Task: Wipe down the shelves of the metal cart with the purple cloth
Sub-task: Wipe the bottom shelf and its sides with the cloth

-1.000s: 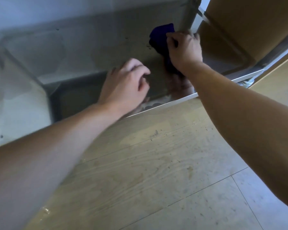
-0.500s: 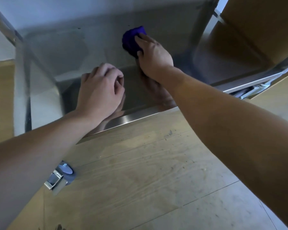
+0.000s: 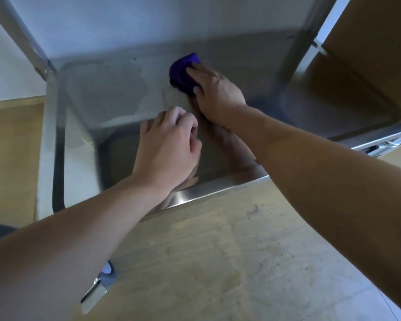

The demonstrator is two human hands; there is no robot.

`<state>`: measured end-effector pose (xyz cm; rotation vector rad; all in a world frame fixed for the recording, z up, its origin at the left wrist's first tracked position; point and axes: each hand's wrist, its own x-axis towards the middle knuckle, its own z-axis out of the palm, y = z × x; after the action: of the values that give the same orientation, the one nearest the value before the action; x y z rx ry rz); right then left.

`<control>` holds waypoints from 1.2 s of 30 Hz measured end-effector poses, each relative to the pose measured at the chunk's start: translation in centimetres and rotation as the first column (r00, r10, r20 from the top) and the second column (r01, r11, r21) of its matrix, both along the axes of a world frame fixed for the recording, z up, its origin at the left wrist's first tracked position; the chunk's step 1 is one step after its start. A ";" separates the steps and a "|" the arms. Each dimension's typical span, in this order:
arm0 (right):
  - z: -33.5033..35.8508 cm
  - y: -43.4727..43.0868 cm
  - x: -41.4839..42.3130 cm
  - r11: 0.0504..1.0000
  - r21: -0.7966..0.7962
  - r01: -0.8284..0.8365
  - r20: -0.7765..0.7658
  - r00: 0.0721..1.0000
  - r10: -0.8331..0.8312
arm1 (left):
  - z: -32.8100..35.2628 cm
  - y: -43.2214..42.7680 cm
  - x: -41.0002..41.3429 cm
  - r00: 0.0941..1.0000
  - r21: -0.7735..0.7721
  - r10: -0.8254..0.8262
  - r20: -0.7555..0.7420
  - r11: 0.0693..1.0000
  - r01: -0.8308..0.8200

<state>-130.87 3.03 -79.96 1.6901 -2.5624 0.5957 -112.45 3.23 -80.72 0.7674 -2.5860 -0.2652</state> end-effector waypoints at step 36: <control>0.5 0.9 0.5 0.933 -0.011 -0.359 0.034 0.933 0.359 | 0.0 0.2 -0.5 0.999 -0.034 -0.005 -0.035 0.999 0.003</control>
<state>-130.39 3.95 -79.43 2.1857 -2.2795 0.6460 -112.95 3.38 -80.75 0.7390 -2.5523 -0.2339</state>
